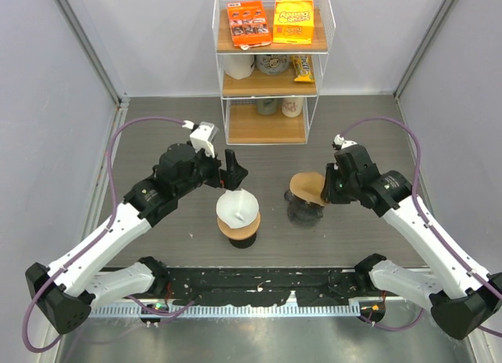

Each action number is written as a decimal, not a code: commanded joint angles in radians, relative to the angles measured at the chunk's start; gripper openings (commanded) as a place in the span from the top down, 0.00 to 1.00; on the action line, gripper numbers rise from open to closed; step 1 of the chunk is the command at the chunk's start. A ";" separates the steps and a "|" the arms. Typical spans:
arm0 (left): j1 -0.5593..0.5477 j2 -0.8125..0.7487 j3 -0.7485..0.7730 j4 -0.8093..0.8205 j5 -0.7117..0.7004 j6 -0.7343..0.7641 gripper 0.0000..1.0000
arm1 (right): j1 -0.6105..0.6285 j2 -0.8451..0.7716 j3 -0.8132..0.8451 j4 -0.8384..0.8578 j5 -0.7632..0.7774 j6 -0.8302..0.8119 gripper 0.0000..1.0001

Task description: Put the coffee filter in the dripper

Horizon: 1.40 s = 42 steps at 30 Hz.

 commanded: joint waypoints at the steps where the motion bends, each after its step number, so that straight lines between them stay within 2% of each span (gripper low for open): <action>1: 0.010 0.005 0.007 0.049 0.029 -0.011 0.01 | -0.004 -0.001 0.011 0.051 -0.027 -0.029 0.73; 7: 0.015 0.015 0.007 0.052 0.036 -0.012 0.00 | -0.005 -0.023 0.042 0.046 -0.026 -0.032 0.59; 21: 0.023 0.008 -0.003 0.051 0.032 -0.012 0.00 | -0.005 -0.088 0.163 -0.043 0.111 -0.034 0.50; 27: 0.033 0.005 -0.004 0.015 0.000 -0.005 0.00 | -0.004 -0.079 0.194 0.000 -0.004 -0.034 0.56; 30: 0.046 -0.012 -0.021 -0.011 -0.073 0.000 0.00 | 0.015 -0.030 0.192 0.019 -0.046 -0.023 0.58; 35: 0.108 -0.047 -0.064 -0.008 -0.049 -0.012 0.00 | 0.056 0.049 0.206 0.014 -0.032 -0.042 0.62; 39: 0.133 -0.049 -0.073 -0.008 -0.034 -0.015 0.00 | 0.056 0.109 0.218 0.005 0.008 -0.048 0.70; 42: 0.145 -0.050 -0.078 -0.009 -0.027 -0.017 0.01 | 0.059 0.146 0.217 0.002 0.019 -0.052 0.72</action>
